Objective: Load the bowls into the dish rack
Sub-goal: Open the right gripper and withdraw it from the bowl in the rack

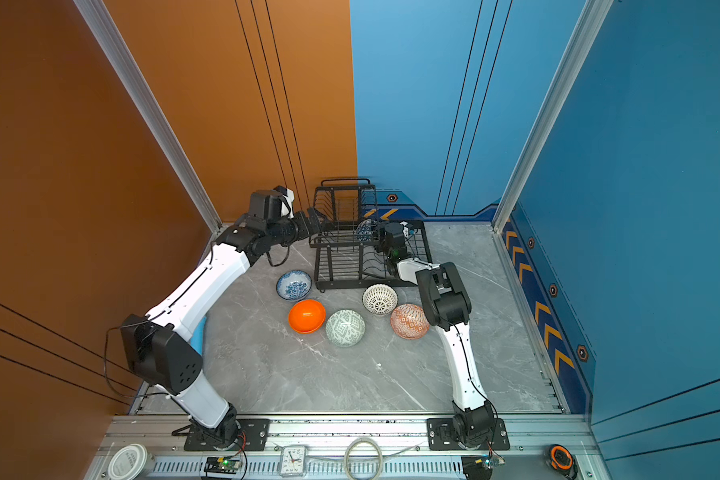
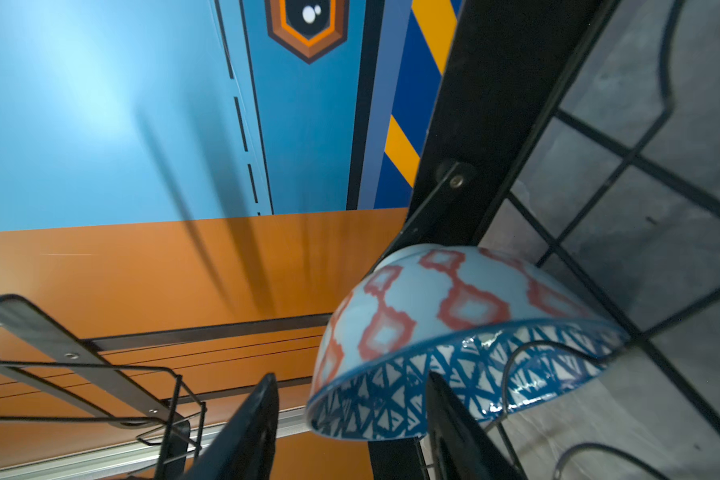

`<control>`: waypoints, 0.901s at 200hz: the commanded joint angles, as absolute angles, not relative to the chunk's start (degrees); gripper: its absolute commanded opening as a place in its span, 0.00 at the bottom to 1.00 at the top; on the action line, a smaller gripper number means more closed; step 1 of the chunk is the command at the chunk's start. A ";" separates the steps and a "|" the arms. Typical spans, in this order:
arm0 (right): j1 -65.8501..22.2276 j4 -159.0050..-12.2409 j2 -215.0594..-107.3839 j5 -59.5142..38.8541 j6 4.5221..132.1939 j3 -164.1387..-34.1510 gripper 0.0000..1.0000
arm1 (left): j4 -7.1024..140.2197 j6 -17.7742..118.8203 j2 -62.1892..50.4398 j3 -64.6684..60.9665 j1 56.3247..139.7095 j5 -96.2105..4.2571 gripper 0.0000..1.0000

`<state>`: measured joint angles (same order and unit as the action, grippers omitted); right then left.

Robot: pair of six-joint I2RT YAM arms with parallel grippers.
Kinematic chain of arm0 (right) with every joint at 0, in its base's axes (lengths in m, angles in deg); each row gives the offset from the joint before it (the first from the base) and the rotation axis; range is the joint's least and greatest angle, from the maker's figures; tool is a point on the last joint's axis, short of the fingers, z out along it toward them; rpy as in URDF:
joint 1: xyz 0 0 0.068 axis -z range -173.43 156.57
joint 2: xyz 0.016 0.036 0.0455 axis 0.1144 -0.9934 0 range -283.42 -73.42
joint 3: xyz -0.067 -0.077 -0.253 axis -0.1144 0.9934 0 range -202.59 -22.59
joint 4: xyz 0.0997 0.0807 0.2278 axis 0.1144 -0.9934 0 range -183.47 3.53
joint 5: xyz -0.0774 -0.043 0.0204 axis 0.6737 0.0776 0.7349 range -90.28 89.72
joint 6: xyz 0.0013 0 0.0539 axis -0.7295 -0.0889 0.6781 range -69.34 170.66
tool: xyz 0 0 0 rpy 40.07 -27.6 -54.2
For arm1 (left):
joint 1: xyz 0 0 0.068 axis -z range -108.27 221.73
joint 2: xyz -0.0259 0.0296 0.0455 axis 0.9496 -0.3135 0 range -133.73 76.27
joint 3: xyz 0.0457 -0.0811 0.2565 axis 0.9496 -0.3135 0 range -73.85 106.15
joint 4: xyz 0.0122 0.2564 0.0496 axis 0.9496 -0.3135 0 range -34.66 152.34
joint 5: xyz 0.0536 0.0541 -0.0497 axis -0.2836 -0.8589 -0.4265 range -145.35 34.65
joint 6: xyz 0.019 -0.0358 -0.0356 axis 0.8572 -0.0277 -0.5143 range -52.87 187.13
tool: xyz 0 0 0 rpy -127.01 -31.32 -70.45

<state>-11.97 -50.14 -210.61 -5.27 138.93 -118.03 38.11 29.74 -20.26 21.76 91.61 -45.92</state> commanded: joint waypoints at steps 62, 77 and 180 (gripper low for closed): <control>-9.90 -54.08 -198.59 -7.12 136.34 -109.81 0.97 | 37.99 30.08 -15.67 20.67 90.46 -47.78 0.98; -9.53 -56.74 -195.81 -7.98 134.94 -108.42 1.00 | 38.00 30.20 -14.76 19.83 89.60 -48.17 0.98; 1.16 -107.85 -178.96 -11.79 102.27 -115.72 1.00 | 38.24 26.69 -12.02 14.51 87.15 -50.83 0.98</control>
<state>-1.42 -84.76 -179.26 -10.67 118.16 -109.33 38.44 28.87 -12.61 14.90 87.41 -49.30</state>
